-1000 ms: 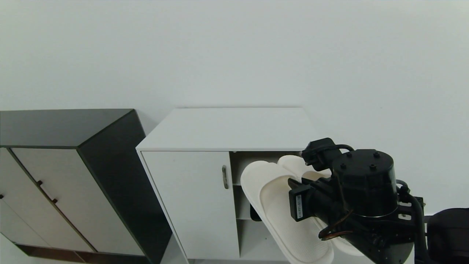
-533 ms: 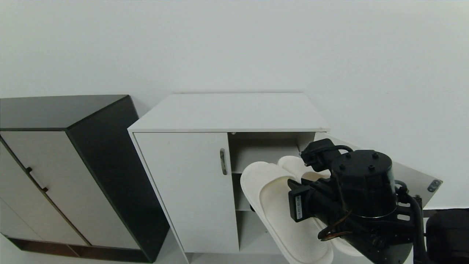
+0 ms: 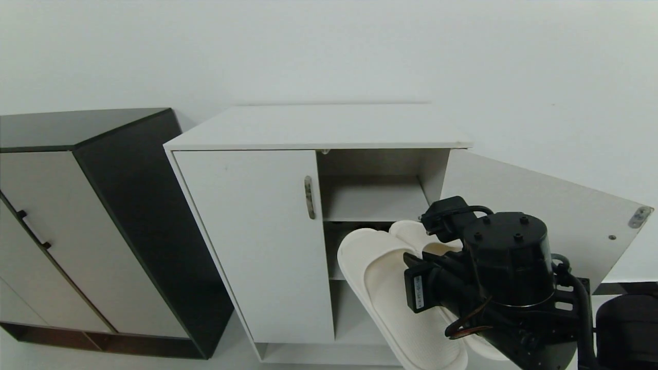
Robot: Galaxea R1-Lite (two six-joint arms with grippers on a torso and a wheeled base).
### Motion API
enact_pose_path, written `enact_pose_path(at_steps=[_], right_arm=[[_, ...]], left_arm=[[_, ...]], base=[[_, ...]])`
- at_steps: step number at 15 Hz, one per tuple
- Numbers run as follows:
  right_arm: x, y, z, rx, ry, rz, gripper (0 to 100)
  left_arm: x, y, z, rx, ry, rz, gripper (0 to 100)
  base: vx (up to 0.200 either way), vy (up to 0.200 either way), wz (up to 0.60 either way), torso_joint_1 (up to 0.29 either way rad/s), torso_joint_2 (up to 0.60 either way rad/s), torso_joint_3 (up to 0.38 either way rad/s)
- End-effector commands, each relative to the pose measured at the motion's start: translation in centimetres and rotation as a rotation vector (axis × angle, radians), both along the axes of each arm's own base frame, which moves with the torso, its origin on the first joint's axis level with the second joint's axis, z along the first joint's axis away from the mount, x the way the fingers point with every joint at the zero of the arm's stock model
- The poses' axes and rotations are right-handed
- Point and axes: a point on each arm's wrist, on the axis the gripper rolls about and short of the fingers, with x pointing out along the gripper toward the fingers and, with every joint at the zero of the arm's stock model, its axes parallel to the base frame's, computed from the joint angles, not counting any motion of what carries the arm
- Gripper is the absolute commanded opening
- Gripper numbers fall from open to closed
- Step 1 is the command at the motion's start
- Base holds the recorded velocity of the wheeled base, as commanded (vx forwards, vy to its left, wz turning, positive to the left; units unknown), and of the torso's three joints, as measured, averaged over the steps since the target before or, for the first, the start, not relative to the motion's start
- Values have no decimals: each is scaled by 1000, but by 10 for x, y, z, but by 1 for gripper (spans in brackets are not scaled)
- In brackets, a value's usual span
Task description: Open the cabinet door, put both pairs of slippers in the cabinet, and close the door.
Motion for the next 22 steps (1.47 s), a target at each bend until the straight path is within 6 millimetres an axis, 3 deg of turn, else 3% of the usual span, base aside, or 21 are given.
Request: enact_pose_path(at_steps=[1, 11, 18, 22], right_arm=[[0, 0, 0, -1, 1, 0, 0], [1, 1, -4, -10, 7, -1, 0], [0, 1, -4, -22, 3, 1, 0], [15, 39, -12, -77, -34, -130, 0]], left_arm=[[0, 0, 0, 0, -1, 0, 0], [0, 0, 0, 0, -1, 0, 0], [0, 0, 0, 0, 1, 0, 0], [0, 0, 0, 0, -1, -1, 0]], base=[[0, 0, 0, -139, 461, 330], [0, 0, 0, -73, 442, 358], [0, 0, 0, -2, 56, 50], [0, 0, 0, 0, 0, 0]])
